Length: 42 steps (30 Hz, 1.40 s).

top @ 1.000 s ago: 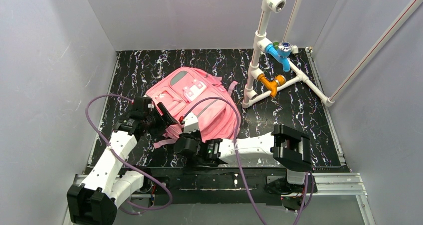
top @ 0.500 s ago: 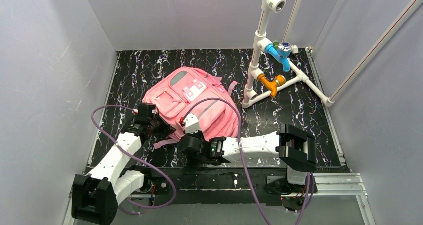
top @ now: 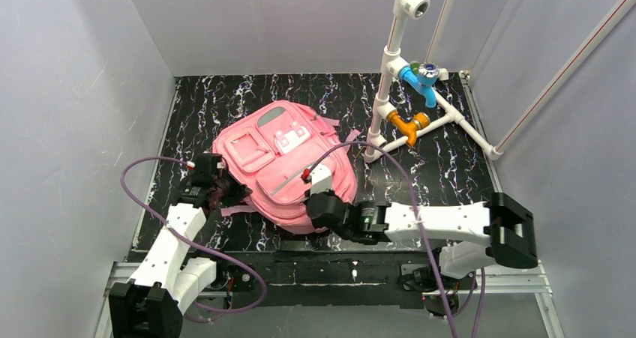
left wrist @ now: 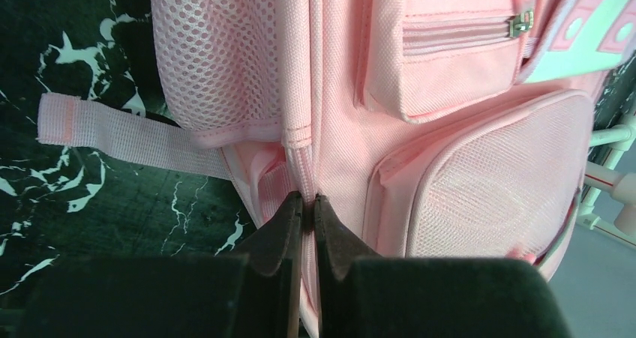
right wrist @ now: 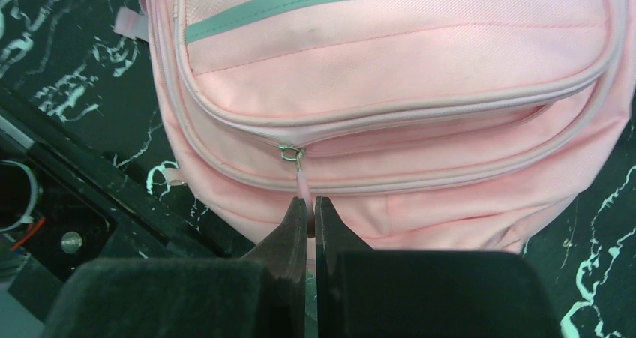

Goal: Pack the student bag
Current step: Zip the student bag at the center of the board.

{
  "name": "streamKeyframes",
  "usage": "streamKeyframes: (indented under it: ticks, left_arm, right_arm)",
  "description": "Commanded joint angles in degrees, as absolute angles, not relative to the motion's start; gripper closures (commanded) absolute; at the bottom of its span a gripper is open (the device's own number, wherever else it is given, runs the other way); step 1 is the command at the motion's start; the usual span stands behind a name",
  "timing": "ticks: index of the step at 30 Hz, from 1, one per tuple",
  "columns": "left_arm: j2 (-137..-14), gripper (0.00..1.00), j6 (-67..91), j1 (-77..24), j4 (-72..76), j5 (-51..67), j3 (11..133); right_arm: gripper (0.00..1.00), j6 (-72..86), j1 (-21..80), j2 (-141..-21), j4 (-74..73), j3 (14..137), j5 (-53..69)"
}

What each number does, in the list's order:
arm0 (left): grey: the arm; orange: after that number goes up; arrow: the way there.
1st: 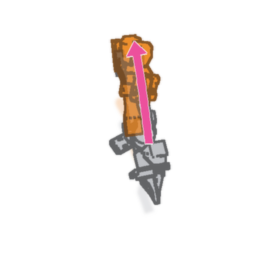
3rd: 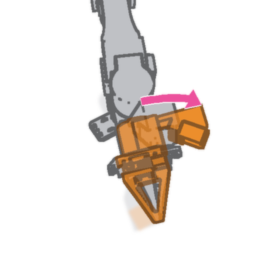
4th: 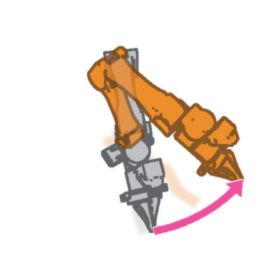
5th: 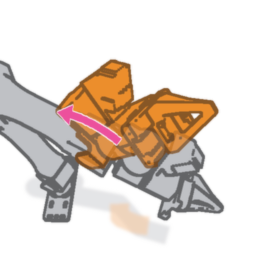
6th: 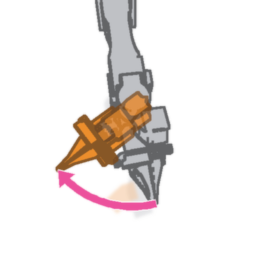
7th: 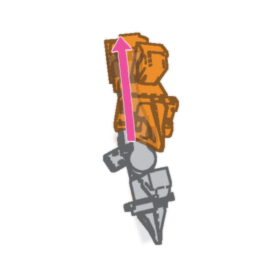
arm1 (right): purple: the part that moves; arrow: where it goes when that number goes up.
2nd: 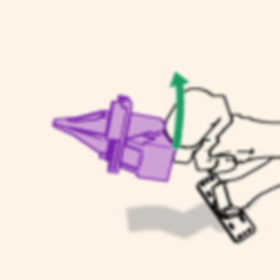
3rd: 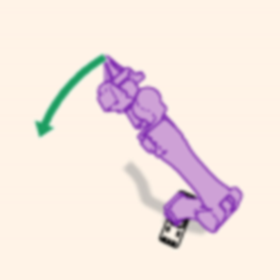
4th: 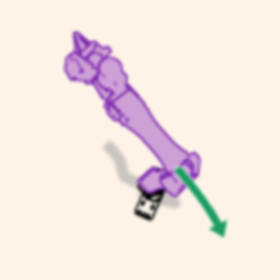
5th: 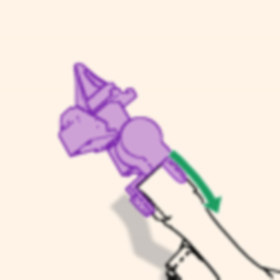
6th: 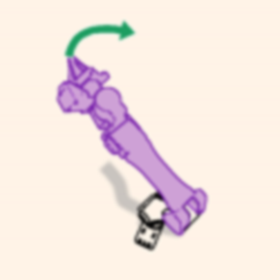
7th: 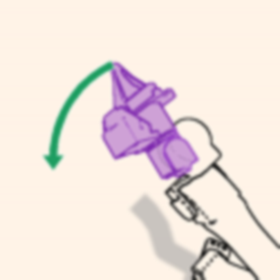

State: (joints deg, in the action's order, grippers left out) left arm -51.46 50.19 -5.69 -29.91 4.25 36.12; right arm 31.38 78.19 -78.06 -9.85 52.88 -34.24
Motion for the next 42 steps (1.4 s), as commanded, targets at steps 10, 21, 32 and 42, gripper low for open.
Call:
streamKeyframes:
  ticks: [10,21,32,42]
  left_arm:
    - [-43.4,0.6,47.0,-0.09,-36.6,20.48,37.94]
    - [-36.65,0.37,53.08,-4.56,-33.28,34.56,32.05]
    - [-39.81,0.39,61.61,-15.42,-24.7,27.09,28.76]
    - [-40.06,0.42,65.3,-15.7,-22.79,25.99,25.96]
  right_arm:
    - [0.99,15.63,74.71,-75.49,-6.1,48.58,-24.28]
    - [0.99,13.4,73.32,-77.62,6.66,41.22,-27.69]
    - [0.59,10.93,72.95,-81.1,14.31,39.73,-27.33]
    - [0.53,8.72,73.03,-82.97,15.67,42.54,-24.4]
